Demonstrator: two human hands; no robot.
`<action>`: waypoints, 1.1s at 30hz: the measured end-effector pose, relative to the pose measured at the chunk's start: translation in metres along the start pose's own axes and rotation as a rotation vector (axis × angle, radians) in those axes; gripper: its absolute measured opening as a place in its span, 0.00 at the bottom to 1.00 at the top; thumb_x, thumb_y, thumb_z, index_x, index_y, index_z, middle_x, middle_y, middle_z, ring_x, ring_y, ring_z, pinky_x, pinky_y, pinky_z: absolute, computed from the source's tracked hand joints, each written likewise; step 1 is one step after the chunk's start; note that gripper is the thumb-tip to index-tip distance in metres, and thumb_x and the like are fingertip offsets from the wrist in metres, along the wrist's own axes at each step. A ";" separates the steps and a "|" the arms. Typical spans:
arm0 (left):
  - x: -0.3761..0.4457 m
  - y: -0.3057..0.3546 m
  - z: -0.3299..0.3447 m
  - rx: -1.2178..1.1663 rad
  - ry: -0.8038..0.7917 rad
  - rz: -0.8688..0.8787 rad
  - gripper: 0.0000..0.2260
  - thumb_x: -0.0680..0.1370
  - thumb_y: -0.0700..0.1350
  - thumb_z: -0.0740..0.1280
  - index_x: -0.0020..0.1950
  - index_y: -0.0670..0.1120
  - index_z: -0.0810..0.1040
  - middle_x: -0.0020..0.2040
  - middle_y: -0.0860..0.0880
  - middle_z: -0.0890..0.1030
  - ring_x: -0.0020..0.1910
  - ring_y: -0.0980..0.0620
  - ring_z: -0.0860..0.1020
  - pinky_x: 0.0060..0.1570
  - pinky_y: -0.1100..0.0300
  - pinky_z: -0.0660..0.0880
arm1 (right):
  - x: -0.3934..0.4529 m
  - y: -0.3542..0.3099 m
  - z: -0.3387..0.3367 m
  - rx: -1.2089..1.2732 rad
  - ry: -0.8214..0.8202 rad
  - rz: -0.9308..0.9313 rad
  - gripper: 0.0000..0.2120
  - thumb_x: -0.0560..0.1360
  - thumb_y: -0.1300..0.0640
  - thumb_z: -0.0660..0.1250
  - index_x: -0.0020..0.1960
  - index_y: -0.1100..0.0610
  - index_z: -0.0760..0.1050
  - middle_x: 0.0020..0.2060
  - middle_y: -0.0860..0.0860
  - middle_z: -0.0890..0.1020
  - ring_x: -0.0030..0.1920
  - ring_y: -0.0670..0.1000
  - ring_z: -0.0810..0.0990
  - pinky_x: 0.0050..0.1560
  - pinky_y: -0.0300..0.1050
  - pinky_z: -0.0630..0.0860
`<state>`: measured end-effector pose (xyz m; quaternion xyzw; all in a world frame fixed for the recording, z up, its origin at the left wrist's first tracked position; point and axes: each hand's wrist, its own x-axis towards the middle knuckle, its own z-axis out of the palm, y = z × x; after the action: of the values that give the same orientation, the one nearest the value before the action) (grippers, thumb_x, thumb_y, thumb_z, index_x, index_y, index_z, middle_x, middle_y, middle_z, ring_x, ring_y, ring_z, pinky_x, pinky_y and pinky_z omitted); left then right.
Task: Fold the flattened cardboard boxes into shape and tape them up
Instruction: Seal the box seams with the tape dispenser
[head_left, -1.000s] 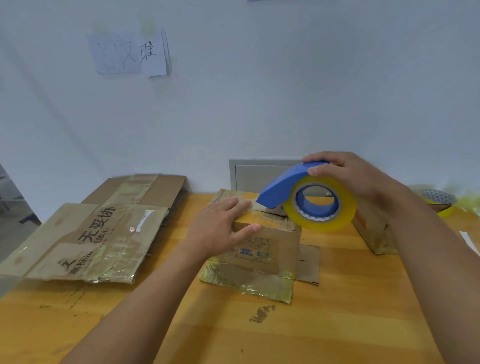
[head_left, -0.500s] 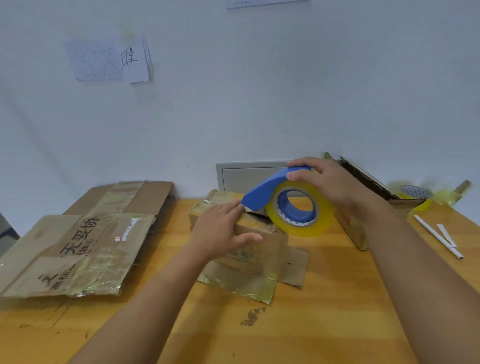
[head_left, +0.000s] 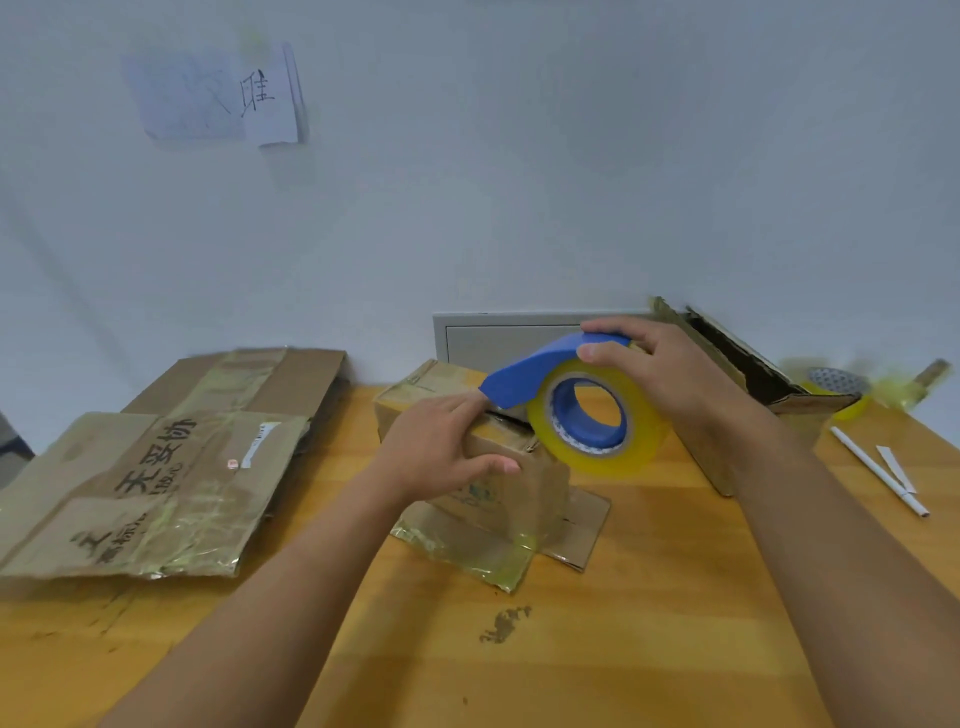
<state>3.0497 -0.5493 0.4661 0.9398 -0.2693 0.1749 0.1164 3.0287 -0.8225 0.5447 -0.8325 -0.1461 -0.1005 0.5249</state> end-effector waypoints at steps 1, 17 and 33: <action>-0.001 0.000 0.001 0.010 -0.005 -0.007 0.37 0.71 0.77 0.58 0.72 0.56 0.70 0.68 0.57 0.76 0.66 0.55 0.74 0.63 0.54 0.73 | -0.004 0.001 -0.006 0.000 -0.008 0.003 0.14 0.75 0.43 0.72 0.59 0.41 0.81 0.54 0.36 0.81 0.54 0.37 0.79 0.56 0.40 0.75; 0.002 0.026 0.003 0.083 -0.055 0.019 0.42 0.70 0.79 0.52 0.78 0.57 0.62 0.76 0.57 0.67 0.73 0.55 0.65 0.71 0.54 0.61 | -0.036 0.022 -0.008 -0.027 0.056 -0.025 0.16 0.76 0.48 0.72 0.63 0.42 0.78 0.57 0.39 0.79 0.55 0.42 0.78 0.52 0.38 0.75; 0.001 0.034 0.008 0.035 0.038 0.028 0.26 0.74 0.68 0.61 0.66 0.56 0.79 0.63 0.59 0.80 0.63 0.57 0.75 0.61 0.55 0.72 | -0.058 0.039 -0.002 0.092 0.098 -0.047 0.20 0.68 0.42 0.71 0.60 0.37 0.78 0.55 0.34 0.79 0.54 0.34 0.77 0.46 0.24 0.72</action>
<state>3.0342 -0.5801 0.4634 0.9344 -0.2769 0.1990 0.1025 2.9876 -0.8485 0.4942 -0.7978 -0.1440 -0.1466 0.5669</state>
